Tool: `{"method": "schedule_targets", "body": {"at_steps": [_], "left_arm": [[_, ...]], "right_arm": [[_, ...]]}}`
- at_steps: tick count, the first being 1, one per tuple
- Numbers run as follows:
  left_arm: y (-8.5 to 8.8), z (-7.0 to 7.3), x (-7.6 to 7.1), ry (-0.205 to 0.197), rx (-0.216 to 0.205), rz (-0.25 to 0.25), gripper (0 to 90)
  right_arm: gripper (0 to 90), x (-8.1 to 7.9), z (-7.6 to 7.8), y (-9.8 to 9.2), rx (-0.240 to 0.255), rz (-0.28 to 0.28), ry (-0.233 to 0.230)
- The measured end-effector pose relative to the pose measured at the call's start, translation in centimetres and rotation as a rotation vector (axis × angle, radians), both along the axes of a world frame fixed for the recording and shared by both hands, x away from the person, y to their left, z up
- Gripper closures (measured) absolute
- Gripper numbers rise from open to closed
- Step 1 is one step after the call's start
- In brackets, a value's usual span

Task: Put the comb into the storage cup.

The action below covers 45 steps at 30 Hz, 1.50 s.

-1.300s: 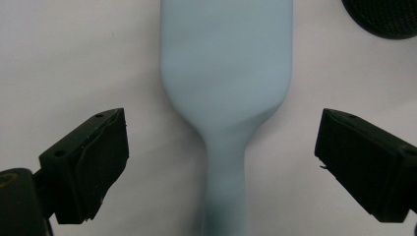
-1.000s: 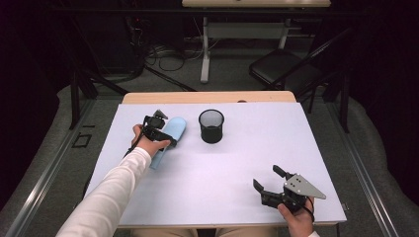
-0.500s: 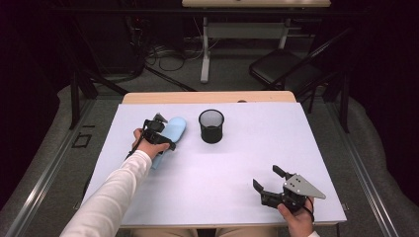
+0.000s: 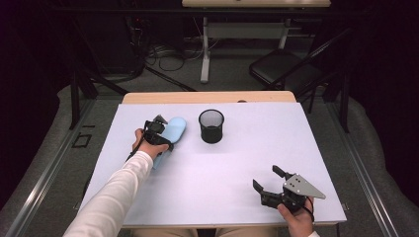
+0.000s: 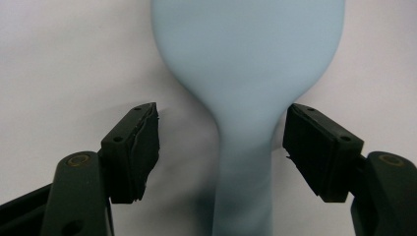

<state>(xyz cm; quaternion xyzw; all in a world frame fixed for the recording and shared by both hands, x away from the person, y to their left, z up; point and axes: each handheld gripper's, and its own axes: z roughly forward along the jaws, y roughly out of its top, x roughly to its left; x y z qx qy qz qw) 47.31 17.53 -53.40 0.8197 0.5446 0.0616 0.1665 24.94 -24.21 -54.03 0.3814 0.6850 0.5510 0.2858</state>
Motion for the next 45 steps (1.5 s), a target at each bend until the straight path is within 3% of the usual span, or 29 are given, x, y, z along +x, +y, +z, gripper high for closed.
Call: {"method": "schedule_targets", "body": {"at_steps": [10,20,28,40,45], "left_arm": [[0.05,-0.10,0.05,-0.006,0.004,0.015,30.2],[-0.07,0.01,-0.12,-0.028,0.046,0.001,40.4],[-0.54,0.14,-0.41,-0.033,0.042,-0.021,54.1],[-0.84,0.21,-0.60,-0.040,0.043,-0.029,64.8],[-0.66,0.19,-0.54,-0.032,0.024,-0.016,65.8]], "right_arm": [[14.3,0.01,-0.01,0.04,0.002,0.002,0.003],[14.3,0.03,-0.03,0.06,-0.001,0.006,0.005],[14.3,0.02,-0.03,0.06,-0.002,0.006,0.005],[14.3,0.04,-0.04,0.06,-0.006,0.008,0.003],[14.3,0.02,-0.03,0.06,-0.005,0.008,0.006]]}}
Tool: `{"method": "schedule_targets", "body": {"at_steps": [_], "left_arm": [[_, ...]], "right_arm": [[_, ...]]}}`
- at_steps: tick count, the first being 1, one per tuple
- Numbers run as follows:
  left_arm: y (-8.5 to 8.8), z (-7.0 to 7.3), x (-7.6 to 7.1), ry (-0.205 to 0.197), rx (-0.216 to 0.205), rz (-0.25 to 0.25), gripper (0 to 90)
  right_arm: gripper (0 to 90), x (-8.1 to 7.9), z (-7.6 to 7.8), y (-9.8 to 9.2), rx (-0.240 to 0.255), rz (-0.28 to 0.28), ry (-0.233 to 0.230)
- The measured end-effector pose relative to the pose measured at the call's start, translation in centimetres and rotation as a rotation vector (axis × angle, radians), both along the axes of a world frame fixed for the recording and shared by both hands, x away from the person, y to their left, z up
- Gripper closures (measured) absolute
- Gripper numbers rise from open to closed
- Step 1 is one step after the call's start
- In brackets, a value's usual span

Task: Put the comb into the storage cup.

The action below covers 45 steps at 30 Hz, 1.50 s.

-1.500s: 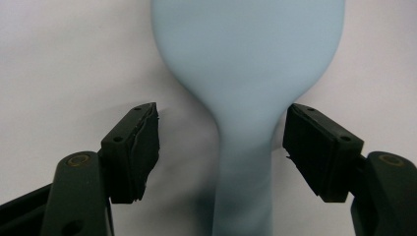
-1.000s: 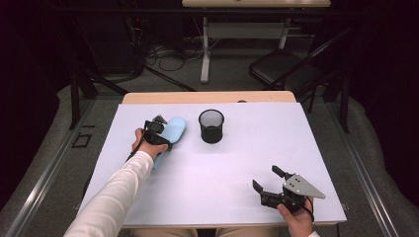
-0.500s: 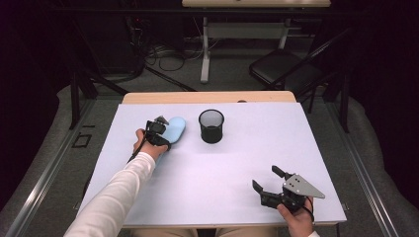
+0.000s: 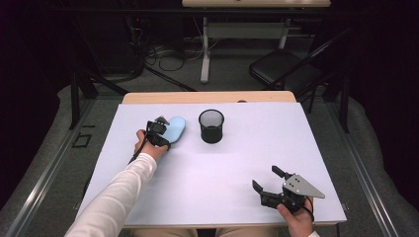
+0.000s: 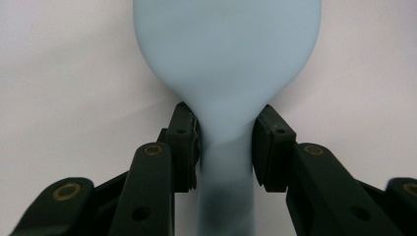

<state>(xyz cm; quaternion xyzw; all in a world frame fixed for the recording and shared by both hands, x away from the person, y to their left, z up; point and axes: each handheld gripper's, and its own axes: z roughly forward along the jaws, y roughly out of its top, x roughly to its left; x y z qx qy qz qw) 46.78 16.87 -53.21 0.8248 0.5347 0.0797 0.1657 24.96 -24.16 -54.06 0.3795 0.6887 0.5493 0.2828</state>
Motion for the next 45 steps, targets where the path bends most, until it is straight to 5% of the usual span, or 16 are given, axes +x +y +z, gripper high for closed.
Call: {"method": "schedule_targets", "body": {"at_steps": [25,45], "left_arm": [[-0.1,-0.1,-0.2,-0.019,-0.001,0.023,69.5],[0.8,0.6,-0.6,-0.141,-0.051,0.063,69.6]], "right_arm": [[14.3,0.0,0.0,0.0,0.000,-0.001,-0.002],[14.3,0.0,0.0,0.0,-0.002,-0.002,-0.001]]}}
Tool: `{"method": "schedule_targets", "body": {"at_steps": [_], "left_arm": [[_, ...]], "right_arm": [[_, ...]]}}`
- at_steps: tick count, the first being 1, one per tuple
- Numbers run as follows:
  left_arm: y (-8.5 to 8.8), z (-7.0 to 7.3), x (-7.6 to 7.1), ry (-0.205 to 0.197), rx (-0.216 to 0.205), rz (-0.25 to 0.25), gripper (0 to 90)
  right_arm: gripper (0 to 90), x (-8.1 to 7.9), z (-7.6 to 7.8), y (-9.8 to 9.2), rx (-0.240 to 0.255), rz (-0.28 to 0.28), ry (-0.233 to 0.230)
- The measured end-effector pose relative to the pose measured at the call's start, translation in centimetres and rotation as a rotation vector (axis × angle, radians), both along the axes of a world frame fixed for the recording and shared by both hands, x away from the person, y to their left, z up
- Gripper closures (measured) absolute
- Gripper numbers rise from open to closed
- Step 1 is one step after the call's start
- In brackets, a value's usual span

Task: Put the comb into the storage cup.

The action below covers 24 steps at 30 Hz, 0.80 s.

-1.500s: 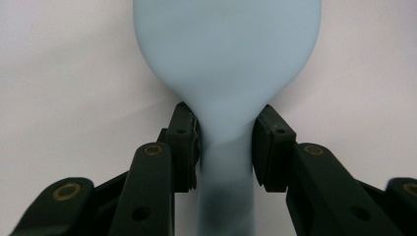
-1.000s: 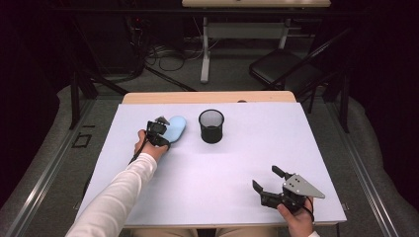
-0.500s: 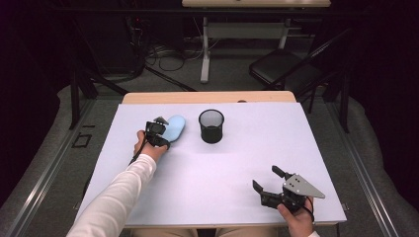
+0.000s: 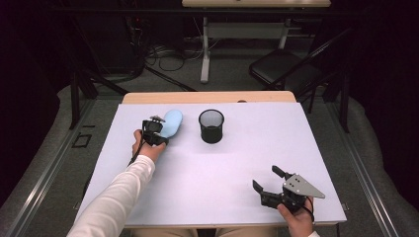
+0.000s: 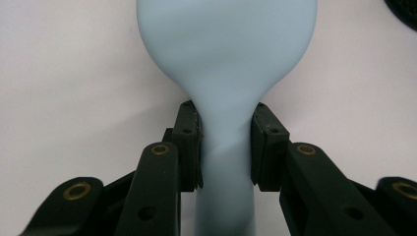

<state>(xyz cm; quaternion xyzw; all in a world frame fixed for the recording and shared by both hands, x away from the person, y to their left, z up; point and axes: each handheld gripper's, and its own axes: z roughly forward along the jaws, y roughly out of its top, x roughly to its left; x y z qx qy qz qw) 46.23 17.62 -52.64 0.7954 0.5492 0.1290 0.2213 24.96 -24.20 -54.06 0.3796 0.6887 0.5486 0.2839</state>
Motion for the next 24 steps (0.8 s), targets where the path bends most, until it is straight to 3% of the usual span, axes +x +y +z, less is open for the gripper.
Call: {"method": "schedule_targets", "body": {"at_steps": [9,24], "left_arm": [[0.2,0.7,-0.1,-0.059,-0.015,0.001,69.5],[0.5,2.5,-0.1,-0.115,-0.042,0.003,69.5]], "right_arm": [[14.3,0.0,0.0,0.1,-0.001,0.003,0.001],[14.3,0.1,-0.1,0.1,-0.003,0.003,0.004]]}}
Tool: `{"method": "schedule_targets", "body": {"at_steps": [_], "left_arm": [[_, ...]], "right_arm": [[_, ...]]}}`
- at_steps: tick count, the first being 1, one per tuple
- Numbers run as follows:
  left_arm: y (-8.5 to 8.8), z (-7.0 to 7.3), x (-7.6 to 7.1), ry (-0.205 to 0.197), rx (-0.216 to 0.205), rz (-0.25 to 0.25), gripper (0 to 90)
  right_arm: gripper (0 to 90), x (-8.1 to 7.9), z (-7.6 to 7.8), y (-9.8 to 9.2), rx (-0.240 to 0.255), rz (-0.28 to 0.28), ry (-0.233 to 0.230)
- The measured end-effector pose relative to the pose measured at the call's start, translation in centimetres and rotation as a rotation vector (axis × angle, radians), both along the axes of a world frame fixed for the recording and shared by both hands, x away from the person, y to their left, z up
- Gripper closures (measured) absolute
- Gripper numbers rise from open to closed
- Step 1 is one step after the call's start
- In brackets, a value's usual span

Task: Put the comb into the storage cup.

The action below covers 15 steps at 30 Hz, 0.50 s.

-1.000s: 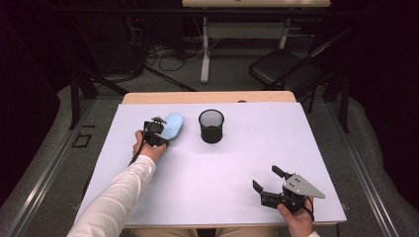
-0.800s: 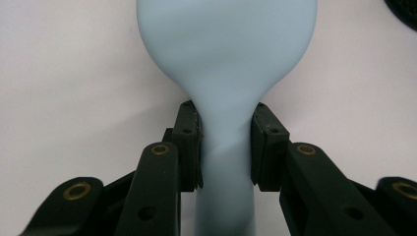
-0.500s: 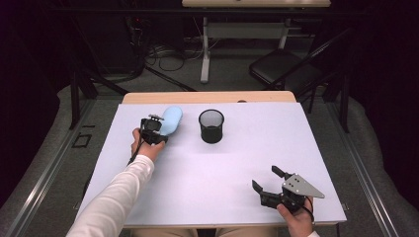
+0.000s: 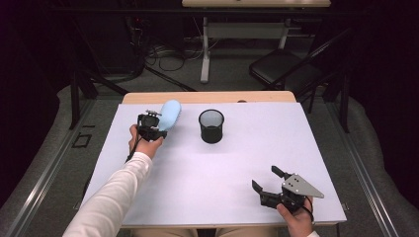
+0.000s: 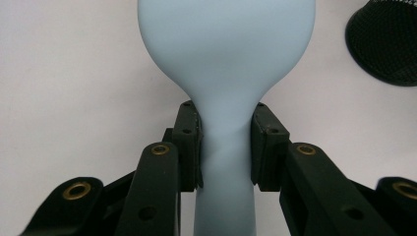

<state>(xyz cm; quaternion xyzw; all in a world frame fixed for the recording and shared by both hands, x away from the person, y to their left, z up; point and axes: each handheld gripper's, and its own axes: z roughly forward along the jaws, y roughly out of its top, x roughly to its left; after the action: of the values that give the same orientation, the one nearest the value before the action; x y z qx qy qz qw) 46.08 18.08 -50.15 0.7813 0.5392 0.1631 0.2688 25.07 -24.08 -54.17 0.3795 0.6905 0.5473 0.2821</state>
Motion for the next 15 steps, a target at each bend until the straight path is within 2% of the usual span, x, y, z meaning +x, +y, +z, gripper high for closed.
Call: {"method": "schedule_targets", "body": {"at_steps": [8,15], "left_arm": [[-0.2,1.3,0.0,-0.031,-0.007,-0.014,69.5],[-0.5,2.1,0.1,-0.041,-0.020,-0.026,69.5]], "right_arm": [[14.3,0.0,0.0,0.0,0.000,-0.001,0.002],[14.3,0.0,0.0,0.0,0.002,-0.001,0.005]]}}
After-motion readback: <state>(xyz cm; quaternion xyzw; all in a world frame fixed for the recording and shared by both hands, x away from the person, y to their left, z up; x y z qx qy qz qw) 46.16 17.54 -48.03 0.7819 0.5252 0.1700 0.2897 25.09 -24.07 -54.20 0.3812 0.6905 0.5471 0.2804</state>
